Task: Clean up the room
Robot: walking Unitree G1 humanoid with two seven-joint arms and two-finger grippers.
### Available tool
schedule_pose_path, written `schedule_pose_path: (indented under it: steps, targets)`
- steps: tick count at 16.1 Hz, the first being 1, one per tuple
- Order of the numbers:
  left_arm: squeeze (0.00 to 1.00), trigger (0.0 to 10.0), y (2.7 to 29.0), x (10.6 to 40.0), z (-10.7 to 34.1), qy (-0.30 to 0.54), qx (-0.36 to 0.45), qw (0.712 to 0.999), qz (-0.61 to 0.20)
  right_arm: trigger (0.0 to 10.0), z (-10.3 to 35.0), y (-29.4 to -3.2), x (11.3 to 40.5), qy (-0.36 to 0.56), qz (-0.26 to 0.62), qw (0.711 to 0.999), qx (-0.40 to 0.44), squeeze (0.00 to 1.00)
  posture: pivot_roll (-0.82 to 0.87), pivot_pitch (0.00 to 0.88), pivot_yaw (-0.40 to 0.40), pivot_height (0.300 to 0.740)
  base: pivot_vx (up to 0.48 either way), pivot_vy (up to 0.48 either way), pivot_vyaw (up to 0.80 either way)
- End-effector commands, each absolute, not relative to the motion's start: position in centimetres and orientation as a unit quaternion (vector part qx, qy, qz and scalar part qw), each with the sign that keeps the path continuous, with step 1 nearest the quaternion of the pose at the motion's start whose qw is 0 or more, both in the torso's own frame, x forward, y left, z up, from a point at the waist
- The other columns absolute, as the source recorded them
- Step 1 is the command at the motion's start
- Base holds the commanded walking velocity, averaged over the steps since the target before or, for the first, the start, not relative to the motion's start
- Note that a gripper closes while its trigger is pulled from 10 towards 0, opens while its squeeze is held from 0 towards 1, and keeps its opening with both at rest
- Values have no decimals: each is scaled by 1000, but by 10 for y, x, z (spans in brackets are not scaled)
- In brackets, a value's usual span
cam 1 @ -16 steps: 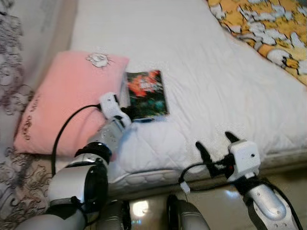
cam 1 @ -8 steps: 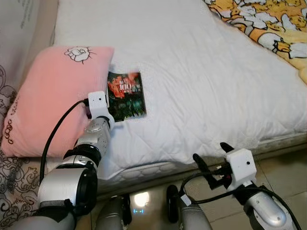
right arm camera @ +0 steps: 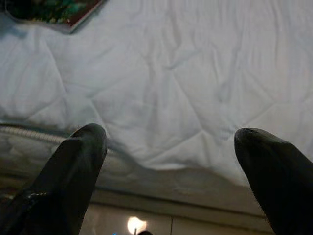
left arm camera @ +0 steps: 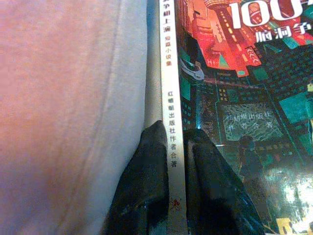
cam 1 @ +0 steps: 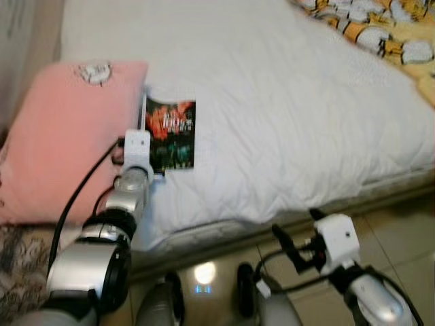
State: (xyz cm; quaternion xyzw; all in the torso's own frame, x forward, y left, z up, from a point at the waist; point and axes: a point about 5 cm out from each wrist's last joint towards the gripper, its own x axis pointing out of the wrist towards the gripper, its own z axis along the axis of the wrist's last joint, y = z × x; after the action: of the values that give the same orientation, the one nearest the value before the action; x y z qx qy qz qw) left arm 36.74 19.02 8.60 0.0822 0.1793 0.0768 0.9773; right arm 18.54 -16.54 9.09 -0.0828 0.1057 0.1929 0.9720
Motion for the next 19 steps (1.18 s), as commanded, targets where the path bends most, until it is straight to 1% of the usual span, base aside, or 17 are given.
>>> schedule_pose_path:
  steps: [1, 2, 4, 5, 6, 7, 8, 9, 10, 12, 13, 14, 16, 17, 19]
  targets:
    - [0, 10000, 190, 344, 48, 264, 58, 960, 76, 10000, 89, -167, 183, 112, 192, 972, -81, 0, -330, 290, -48, 731, 0, 0, 0]
    - [1000, 10000, 188, 344, 47, 268, 46, 959, 79, 10000, 89, -168, 184, 112, 192, 972, -81, 0, -330, 288, -48, 731, 0, 0, 0]
    - [1000, 10000, 183, 345, 47, 270, 10, 958, 94, 10000, 88, -168, 184, 112, 192, 972, -81, 0, -328, 285, -46, 731, 0, 0, 0]
    - [1000, 10000, 175, 346, 47, 272, -22, 957, 101, 10000, 87, -169, 185, 112, 192, 972, -82, 0, -329, 281, -44, 731, 0, 0, 0]
    - [1000, 10000, 168, 347, 47, 271, -47, 956, 100, 10000, 87, -169, 185, 112, 192, 971, -83, 0, -325, 279, -44, 731, 0, 0, 0]
    - [1000, 10000, 161, 347, 48, 270, -49, 958, 85, 10000, 87, -169, 186, 111, 192, 971, -83, 0, -324, 278, -44, 731, 0, 0, 0]
    - [1000, 10000, 156, 348, 49, 266, -32, 961, 68, 10000, 87, -168, 186, 111, 192, 972, -83, 0, -321, 276, -43, 731, 0, 0, 0]
    - [1000, 10000, 157, 352, 55, 249, 6, 967, 56, 10000, 87, -168, 187, 110, 193, 972, -82, 0, -318, 274, -43, 731, 0, 0, 0]
    - [1000, 10000, 159, 358, 65, 221, 72, 972, 42, 10000, 86, -167, 188, 110, 193, 971, -82, 0, -314, 271, -40, 731, 0, 0, 0]
    - [1000, 10000, 157, 365, 79, 182, 151, 971, 16, 10000, 85, -166, 189, 110, 193, 972, -80, 0, -308, 267, -35, 731, 0, 0, 0]
    - [1000, 10000, 157, 366, 83, 174, 167, 970, 3, 10000, 85, -165, 190, 110, 190, 973, -75, 0, -307, 265, -30, 731, 0, 0, 0]
    - [1000, 10000, 162, 368, 91, 155, 206, 966, -8, 10000, 83, -165, 192, 110, 184, 974, -68, 0, -296, 260, -21, 731, 0, 0, 0]
    - [1000, 10000, 166, 368, 98, 142, 215, 966, -10, 10000, 81, -164, 192, 111, 183, 974, -68, 0, -287, 256, -15, 731, 0, 0, 0]
    - [1000, 10000, 163, 366, 101, 139, 191, 972, -17, 10000, 79, -163, 193, 111, 183, 974, -68, 0, -280, 251, -13, 731, 0, 0, 0]
    - [1000, 10000, 142, 355, 103, 138, 142, 979, -50, 10000, 77, -162, 196, 110, 185, 974, -68, 0, -265, 236, -10, 731, 0, 0, 0]
